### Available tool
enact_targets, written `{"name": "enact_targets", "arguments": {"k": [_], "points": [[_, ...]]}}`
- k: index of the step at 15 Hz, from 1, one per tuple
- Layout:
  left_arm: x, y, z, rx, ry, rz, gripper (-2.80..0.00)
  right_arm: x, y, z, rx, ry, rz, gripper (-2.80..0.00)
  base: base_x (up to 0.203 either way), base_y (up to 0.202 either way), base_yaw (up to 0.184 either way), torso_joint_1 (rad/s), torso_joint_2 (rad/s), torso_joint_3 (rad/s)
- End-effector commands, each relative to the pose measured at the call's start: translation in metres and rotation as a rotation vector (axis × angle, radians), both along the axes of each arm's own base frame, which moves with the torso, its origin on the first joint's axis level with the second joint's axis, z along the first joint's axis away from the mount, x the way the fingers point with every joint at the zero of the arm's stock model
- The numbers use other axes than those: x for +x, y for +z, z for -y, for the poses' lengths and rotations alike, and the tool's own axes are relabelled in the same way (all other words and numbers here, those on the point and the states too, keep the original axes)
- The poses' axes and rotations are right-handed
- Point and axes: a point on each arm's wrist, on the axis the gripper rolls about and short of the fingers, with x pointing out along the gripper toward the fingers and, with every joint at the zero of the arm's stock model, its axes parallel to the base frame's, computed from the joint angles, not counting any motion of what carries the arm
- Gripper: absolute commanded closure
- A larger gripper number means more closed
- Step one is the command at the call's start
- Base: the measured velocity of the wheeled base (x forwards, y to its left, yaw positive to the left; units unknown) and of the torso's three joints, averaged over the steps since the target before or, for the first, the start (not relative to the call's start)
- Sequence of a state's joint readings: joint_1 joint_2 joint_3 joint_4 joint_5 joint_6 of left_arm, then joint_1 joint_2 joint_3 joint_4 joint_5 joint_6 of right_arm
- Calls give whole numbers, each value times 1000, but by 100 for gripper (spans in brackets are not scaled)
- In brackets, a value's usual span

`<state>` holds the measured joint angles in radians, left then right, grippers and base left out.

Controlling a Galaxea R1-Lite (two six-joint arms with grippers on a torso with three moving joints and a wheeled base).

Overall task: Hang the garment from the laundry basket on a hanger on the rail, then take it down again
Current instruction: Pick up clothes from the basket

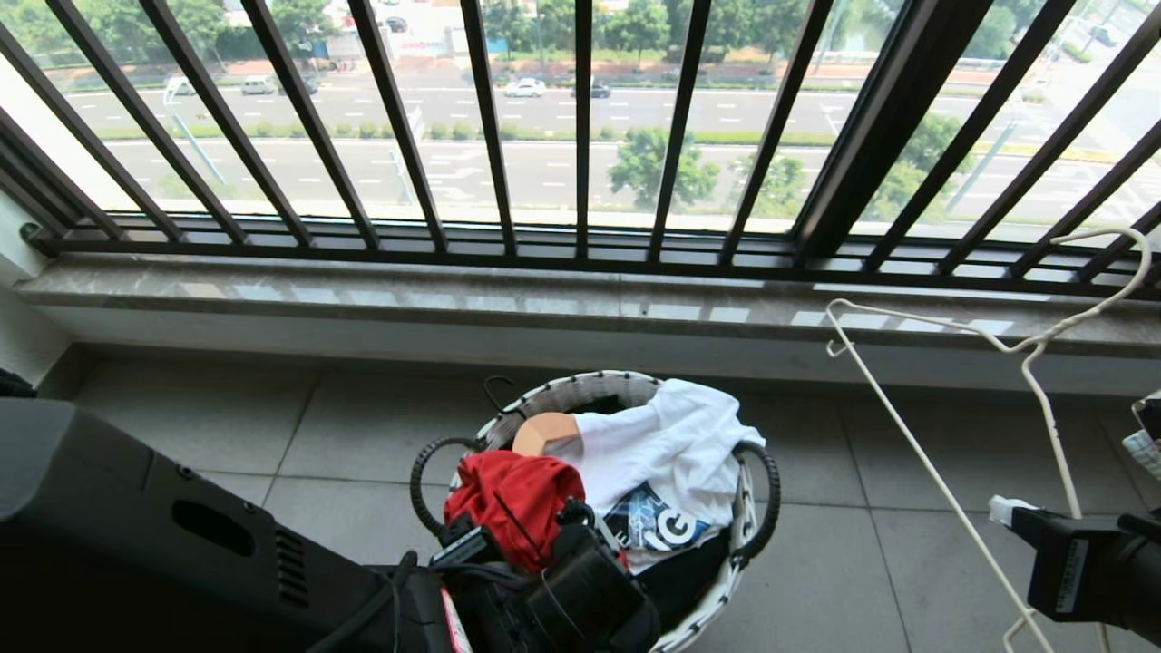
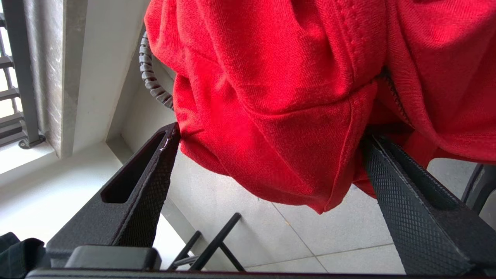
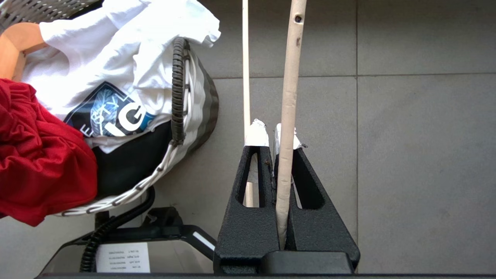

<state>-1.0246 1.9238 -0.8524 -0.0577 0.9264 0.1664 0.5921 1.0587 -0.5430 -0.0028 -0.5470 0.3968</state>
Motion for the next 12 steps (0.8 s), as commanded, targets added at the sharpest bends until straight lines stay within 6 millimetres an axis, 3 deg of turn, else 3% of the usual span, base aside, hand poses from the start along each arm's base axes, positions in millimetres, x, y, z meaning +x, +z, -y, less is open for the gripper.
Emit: {"name": "enact_targets", "arguments": {"k": [1, 7, 12], "points": [[6, 6, -3, -18, 23, 16, -280, 0, 0, 0, 1, -2, 1, 0, 0, 0, 0, 0, 0, 0], [18, 54, -25, -142, 91, 106, -280, 0, 0, 0, 0, -3, 0, 0, 0, 0, 0, 0, 0, 0], [17, 67, -29, -177, 95, 133, -280, 0, 0, 0, 0, -3, 0, 0, 0, 0, 0, 0, 0, 0]]}}
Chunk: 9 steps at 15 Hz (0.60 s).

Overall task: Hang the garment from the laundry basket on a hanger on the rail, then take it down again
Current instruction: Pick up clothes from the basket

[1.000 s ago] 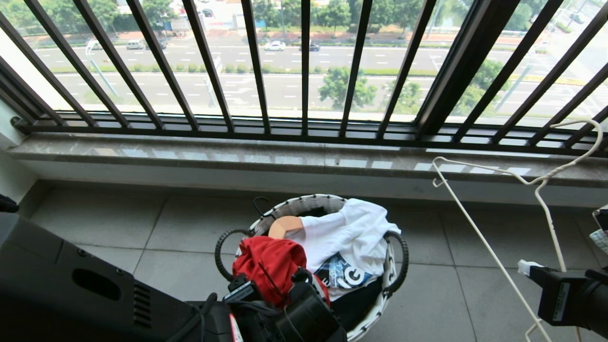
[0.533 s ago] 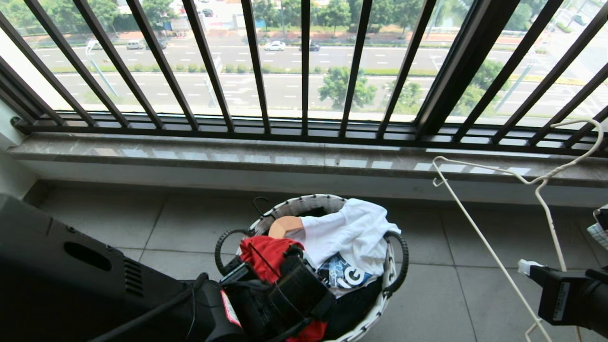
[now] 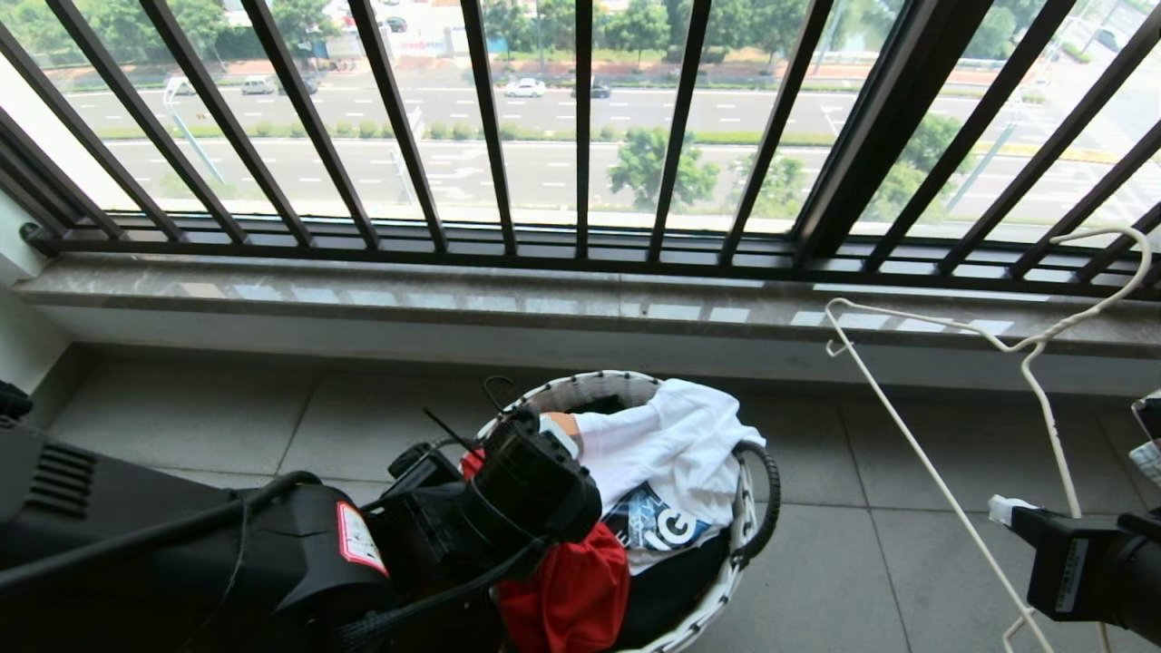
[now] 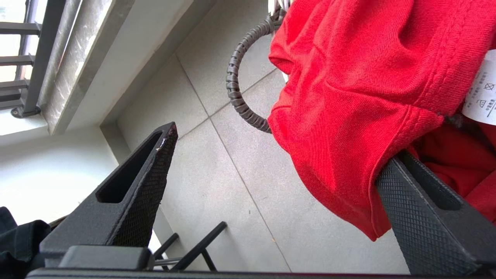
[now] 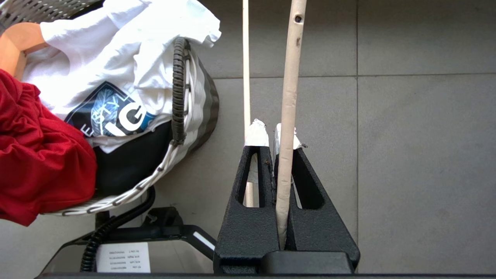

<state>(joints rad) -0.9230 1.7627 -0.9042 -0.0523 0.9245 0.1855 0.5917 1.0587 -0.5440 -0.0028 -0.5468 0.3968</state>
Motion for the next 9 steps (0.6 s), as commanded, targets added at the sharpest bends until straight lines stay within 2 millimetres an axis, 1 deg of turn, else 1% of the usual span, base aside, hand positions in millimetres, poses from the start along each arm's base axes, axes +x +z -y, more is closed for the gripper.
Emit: {"name": "enact_targets", "arguments": {"k": [1, 3, 6, 9], "points": [[-2, 9, -3, -21, 5, 23, -280, 0, 0, 0, 0, -2, -1, 0, 0, 0, 0, 0, 0, 0], [-1, 7, -2, -17, 7, 18, -280, 0, 0, 0, 0, -2, -1, 0, 0, 0, 0, 0, 0, 0], [2, -5, 10, -18, -14, 5, -280, 1, -1, -1, -4, -4, -6, 0, 0, 0, 0, 0, 0, 0], [2, -11, 19, -41, -36, 20, -280, 1, -1, -1, -2, -3, -5, 0, 0, 0, 0, 0, 0, 0]]}}
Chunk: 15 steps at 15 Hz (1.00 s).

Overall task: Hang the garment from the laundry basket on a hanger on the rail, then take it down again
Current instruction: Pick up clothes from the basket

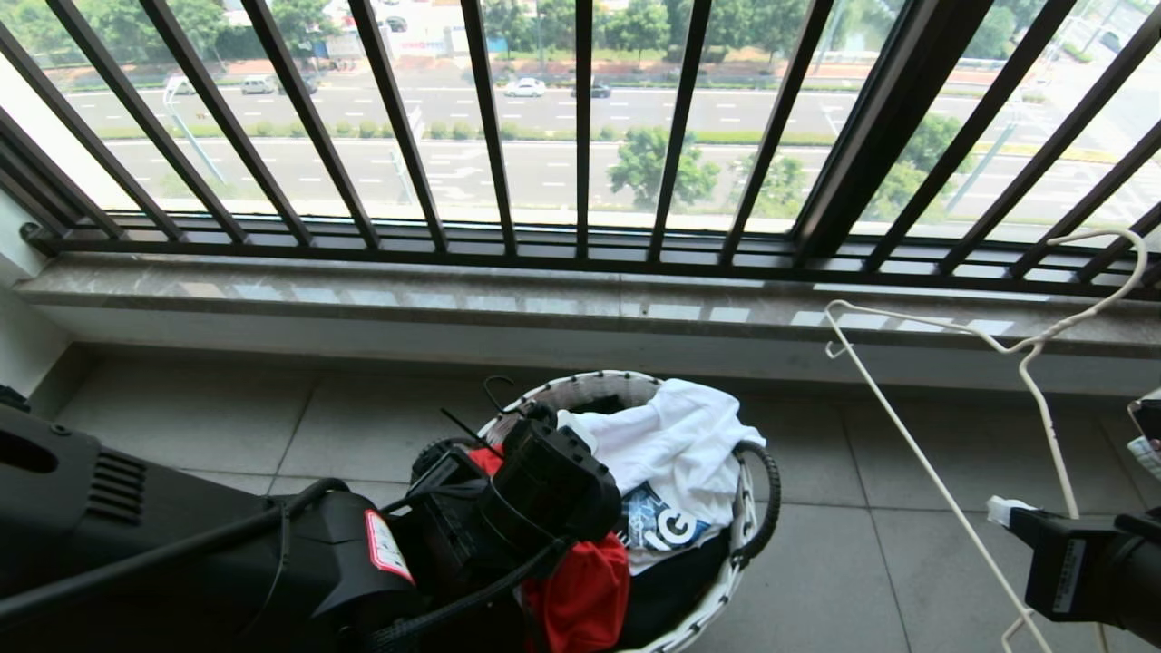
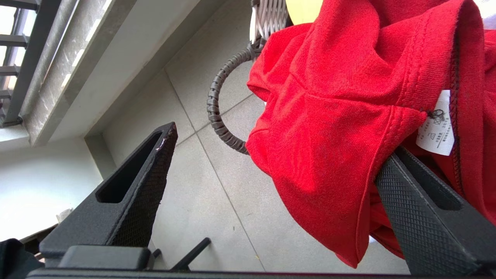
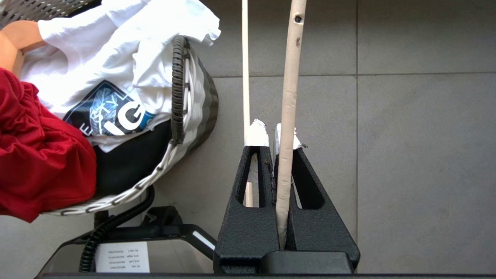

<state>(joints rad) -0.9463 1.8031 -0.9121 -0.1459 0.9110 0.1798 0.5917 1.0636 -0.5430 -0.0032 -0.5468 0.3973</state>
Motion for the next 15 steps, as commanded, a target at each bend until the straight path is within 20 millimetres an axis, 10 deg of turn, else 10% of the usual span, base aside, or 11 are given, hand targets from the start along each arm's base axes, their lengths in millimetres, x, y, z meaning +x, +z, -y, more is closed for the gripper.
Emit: {"name": "enact_targets", "arguments": {"k": [1, 15], "points": [[-3, -8, 6, 18, -23, -15, -280, 1, 0, 0, 0, -4, 0, 0, 0, 0, 0, 0, 0, 0], [1, -19, 9, 7, -71, -39, -280, 0, -1, 0, 0, -4, -1, 0, 0, 0, 0, 0, 0, 0]]}}
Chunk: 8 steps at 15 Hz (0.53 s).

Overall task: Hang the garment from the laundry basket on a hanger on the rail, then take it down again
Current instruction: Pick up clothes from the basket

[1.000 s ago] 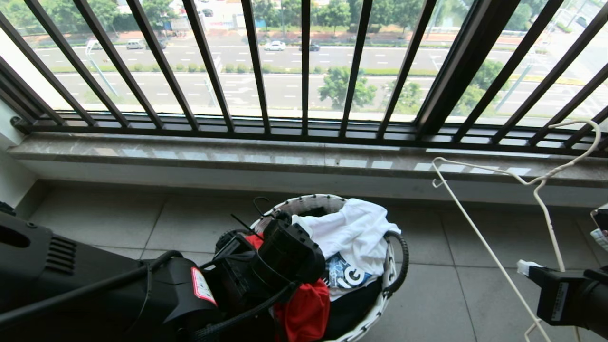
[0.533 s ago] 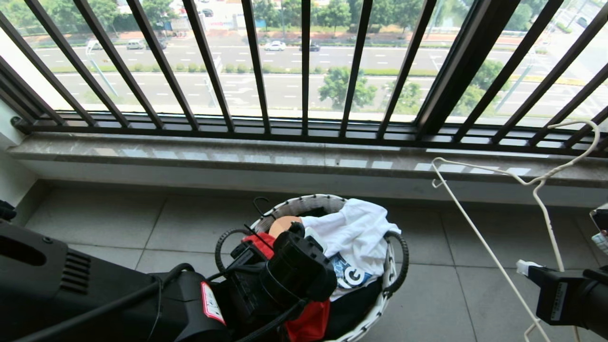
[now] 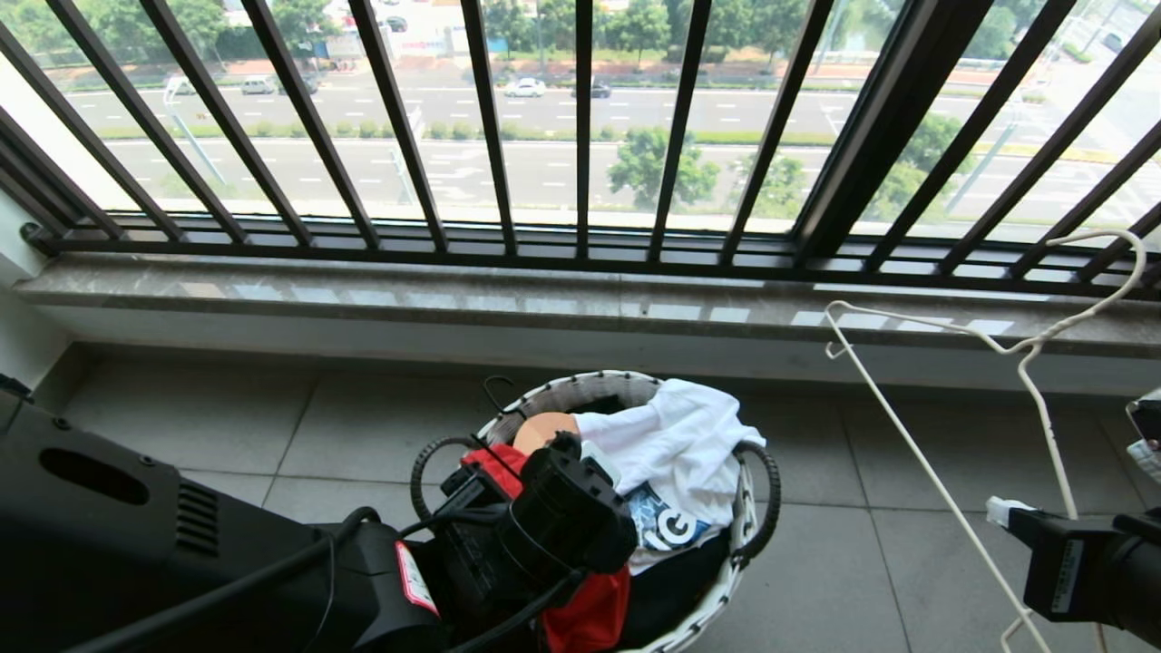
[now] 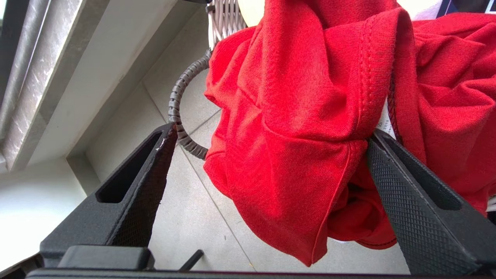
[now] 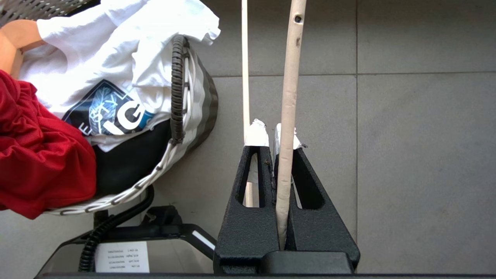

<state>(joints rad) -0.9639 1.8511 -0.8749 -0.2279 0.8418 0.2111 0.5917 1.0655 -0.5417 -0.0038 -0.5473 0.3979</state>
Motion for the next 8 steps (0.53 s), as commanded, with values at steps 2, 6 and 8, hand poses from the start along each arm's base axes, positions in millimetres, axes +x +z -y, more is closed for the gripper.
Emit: {"name": "enact_targets", "arguments": {"k": [2, 6, 8], "points": [[3, 13, -7, -29, 26, 29, -280, 0, 0, 0, 1, -2, 1, 0, 0, 0, 0, 0, 0, 0], [1, 32, -15, -77, 33, 67, -280, 1, 0, -1, 0, -4, 0, 0, 0, 0, 0, 0, 0, 0], [0, 36, -17, -82, 35, 72, -280, 1, 0, -1, 0, -3, -1, 0, 0, 0, 0, 0, 0, 0]]}}
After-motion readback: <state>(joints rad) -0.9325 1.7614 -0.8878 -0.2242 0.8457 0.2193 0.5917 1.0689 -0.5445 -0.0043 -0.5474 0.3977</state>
